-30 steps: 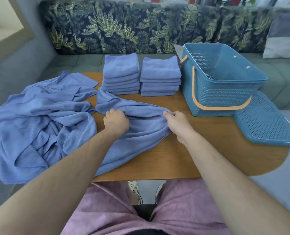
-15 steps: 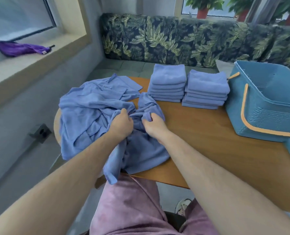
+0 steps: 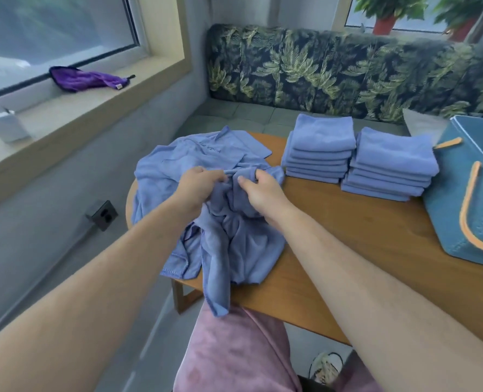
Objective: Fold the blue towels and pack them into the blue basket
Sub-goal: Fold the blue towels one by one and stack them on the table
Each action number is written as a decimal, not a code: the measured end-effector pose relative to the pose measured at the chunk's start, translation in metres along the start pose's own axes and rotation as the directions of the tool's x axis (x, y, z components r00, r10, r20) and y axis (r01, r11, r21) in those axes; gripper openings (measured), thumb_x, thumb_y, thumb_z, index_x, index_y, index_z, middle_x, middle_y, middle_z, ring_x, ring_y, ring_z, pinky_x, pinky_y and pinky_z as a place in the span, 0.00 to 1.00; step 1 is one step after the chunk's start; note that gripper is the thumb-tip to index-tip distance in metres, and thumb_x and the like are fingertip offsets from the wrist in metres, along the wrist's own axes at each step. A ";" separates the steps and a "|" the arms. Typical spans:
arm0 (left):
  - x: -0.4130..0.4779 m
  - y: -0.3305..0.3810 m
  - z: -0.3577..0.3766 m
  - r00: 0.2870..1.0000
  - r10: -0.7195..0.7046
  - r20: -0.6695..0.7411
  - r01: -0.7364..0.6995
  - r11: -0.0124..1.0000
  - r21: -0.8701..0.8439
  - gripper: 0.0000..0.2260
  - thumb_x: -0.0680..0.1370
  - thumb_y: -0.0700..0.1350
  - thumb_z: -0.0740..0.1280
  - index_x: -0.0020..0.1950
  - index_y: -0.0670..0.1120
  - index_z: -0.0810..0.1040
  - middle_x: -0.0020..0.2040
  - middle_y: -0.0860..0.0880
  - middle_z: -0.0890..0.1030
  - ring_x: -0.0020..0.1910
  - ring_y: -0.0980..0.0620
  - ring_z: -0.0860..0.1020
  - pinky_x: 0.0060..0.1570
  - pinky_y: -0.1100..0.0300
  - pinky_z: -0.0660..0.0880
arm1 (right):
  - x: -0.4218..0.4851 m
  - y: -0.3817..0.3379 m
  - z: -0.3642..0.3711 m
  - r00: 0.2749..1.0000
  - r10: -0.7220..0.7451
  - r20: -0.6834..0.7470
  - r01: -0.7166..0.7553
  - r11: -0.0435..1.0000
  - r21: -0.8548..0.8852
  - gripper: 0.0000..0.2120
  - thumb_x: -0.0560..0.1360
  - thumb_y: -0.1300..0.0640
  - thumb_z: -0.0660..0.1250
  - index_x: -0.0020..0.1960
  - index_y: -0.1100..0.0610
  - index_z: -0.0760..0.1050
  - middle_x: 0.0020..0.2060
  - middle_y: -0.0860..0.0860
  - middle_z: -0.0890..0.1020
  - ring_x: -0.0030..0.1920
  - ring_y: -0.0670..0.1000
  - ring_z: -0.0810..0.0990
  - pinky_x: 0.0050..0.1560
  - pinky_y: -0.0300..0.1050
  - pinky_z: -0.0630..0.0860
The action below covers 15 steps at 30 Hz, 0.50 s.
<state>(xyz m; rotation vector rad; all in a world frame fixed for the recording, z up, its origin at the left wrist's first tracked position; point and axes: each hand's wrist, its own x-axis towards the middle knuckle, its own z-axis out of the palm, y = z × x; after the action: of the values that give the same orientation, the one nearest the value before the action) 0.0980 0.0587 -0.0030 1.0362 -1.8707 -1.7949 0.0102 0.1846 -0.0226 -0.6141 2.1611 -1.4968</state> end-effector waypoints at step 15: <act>-0.087 0.107 0.139 0.805 0.022 0.593 0.180 0.943 -0.279 0.11 0.80 0.32 0.58 0.48 0.46 0.73 0.37 0.45 0.77 0.26 0.52 0.78 0.28 0.64 0.75 | -0.077 -0.039 -0.230 0.959 -0.068 -0.277 0.117 0.979 0.165 0.10 0.73 0.52 0.64 0.45 0.59 0.73 0.42 0.57 0.76 0.44 0.57 0.75 0.49 0.58 0.73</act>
<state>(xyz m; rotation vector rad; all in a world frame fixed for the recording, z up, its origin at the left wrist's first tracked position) 0.0320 0.2107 0.1009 0.4597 -1.7454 -2.5927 -0.0579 0.3894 0.0952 -0.4779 2.1832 -1.8988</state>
